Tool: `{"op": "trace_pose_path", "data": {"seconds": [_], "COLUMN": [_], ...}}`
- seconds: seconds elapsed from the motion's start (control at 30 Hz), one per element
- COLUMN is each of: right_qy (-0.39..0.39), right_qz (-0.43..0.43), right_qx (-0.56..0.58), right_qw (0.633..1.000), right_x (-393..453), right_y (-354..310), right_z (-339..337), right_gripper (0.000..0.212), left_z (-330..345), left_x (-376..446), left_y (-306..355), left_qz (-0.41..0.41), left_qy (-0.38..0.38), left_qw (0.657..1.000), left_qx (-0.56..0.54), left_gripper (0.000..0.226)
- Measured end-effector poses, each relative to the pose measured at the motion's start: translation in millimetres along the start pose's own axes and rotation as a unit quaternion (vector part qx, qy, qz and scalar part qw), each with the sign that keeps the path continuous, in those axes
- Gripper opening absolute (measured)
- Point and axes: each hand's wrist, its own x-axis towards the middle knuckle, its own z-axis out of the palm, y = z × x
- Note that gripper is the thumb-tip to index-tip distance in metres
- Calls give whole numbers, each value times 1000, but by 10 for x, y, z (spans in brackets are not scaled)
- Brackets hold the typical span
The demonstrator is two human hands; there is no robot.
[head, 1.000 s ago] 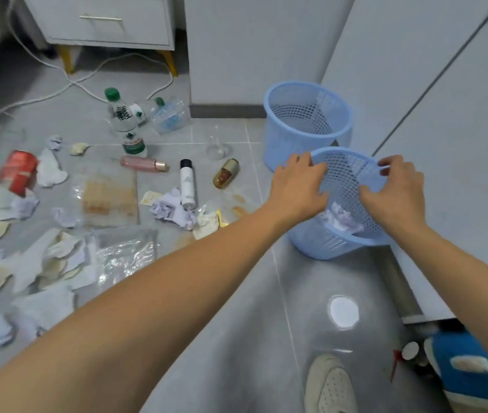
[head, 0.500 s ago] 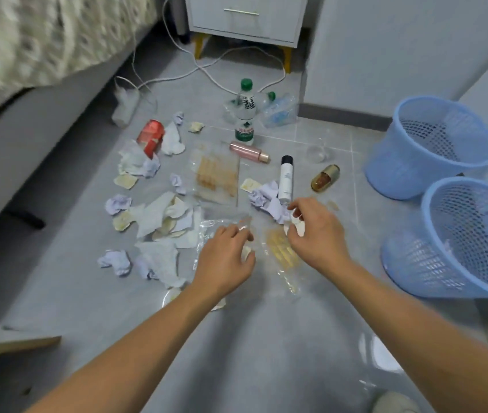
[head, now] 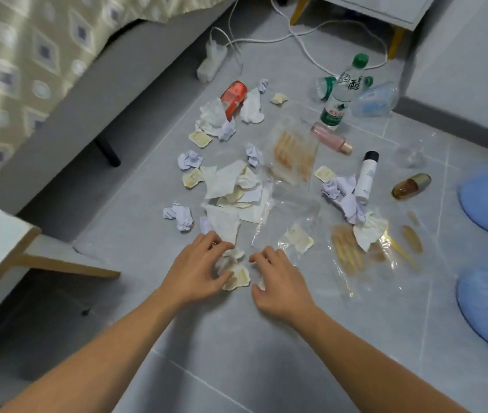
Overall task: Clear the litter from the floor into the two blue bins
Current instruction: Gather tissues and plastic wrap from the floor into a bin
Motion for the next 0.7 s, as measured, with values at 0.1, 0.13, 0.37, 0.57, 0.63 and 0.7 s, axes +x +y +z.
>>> {"op": "trace_pose_path", "data": {"seconds": [0.1, 0.13, 0.37, 0.57, 0.63, 0.7], "right_qy": [-32, -33, -16, 28, 41, 51], "right_qz": [8, 9, 25, 37, 40, 40], "right_qx": [-36, -45, -11, 48, 51, 53], "right_qw": [999, 998, 999, 998, 997, 996], "right_x": [-69, -84, -167, -226, -240, -260], "right_y": [5, 7, 64, 195, 217, 221], "right_z": [134, 167, 299, 255, 218, 173], "right_gripper": [49, 48, 23, 14, 12, 11], "left_z": [192, 256, 408, 450, 469, 460], "left_x": [-165, -210, -182, -170, -173, -175], "left_y": [29, 47, 231, 291, 266, 280], "left_qz": [29, 25, 1, 10, 13, 9], "left_qy": [-74, -96, -63, -35, -39, -46], "left_qw": [997, 994, 995, 998, 998, 998], "left_qx": [24, 39, 71, 50, 47, 50], "left_gripper": [62, 64, 21, 22, 22, 22]}}
